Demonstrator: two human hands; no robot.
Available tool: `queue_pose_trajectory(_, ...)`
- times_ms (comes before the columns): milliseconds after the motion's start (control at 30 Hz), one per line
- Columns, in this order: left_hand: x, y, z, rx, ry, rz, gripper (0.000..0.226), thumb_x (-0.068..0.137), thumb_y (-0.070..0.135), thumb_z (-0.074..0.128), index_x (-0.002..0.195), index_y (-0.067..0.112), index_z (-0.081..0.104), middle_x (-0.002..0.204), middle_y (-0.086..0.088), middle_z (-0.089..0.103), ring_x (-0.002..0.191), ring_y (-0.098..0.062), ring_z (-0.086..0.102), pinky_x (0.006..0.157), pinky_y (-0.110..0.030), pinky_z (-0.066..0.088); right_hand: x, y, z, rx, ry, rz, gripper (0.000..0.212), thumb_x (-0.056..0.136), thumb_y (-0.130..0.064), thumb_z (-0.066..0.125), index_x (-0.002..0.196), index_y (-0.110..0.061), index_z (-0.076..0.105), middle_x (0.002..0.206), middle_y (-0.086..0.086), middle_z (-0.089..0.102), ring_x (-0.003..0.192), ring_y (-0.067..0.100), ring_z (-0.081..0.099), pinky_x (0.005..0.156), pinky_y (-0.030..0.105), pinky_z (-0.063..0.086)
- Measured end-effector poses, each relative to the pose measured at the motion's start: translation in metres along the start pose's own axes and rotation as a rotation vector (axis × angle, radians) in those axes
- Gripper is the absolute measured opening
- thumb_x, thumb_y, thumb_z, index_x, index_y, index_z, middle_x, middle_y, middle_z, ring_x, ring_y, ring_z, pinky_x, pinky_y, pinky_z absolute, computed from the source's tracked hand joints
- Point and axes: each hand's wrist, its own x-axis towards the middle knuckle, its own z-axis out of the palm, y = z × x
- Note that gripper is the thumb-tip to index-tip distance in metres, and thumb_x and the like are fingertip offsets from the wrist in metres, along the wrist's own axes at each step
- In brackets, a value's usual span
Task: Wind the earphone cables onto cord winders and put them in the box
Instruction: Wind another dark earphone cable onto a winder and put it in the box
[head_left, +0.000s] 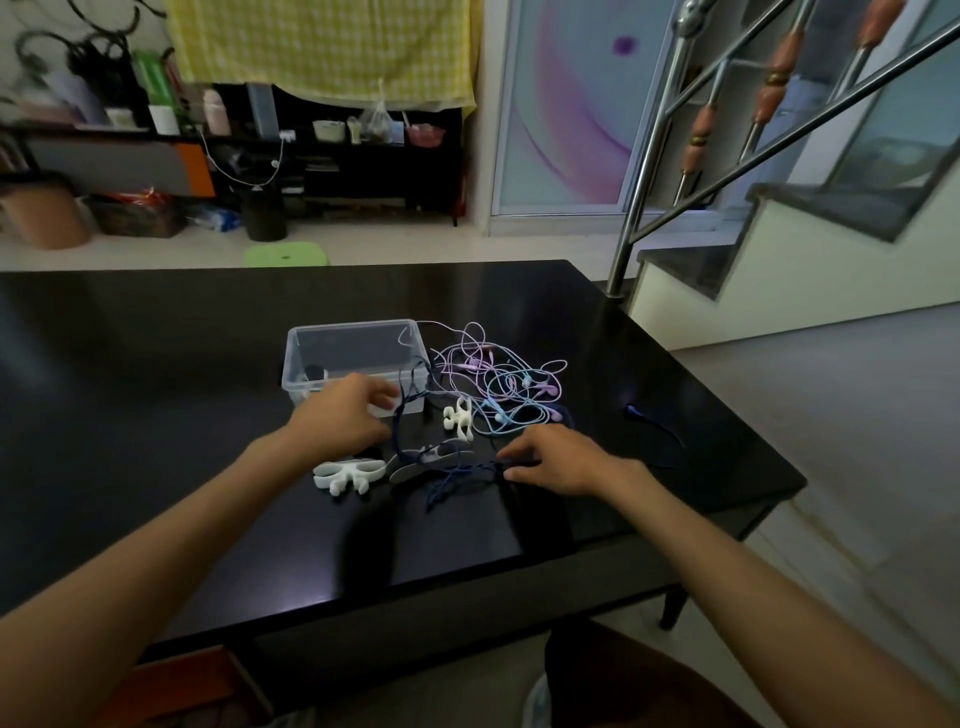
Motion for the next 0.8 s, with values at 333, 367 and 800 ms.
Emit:
queue_pose_trajectory(333,0.018,0.060,0.020,0.386,-0.077,0.369,0.085,0.072,0.051,0.073,0.143,0.023,0.036,0.151,-0.001,0.029,0.138,-0.021,0.026,0.113,-0.039,0.025,-0.002,0.012,-0.031,0.306,0.197,-0.045,0.016,0.073,-0.022,0.080,0.086,-0.015,0.075,0.081,-0.003,0.072,0.074,0.001,0.065,0.074,0.020,0.052)
queue_pose_trajectory(367,0.025,0.063,0.027,0.397,-0.164,0.380,0.077,0.073,0.055,0.070,0.138,0.023,0.044,0.148,-0.002,0.037,0.135,-0.020,0.033,0.112,-0.038,0.028,-0.005,0.010,-0.043,0.417,0.182,-0.076,0.017,0.076,-0.017,0.078,0.090,-0.010,0.073,0.084,0.001,0.073,0.073,0.001,0.065,0.072,0.017,0.051)
queue_pose_trajectory(800,0.039,0.046,-0.002,-0.956,-0.140,-0.161,0.023,0.094,0.028,0.055,0.077,0.013,0.059,0.050,0.008,0.041,0.044,-0.005,0.038,0.062,-0.021,0.046,-0.013,0.090,-0.095,0.347,0.551,0.206,0.022,0.089,-0.021,0.063,0.107,-0.010,0.071,0.069,-0.001,0.063,0.060,0.007,0.054,0.063,0.019,0.044)
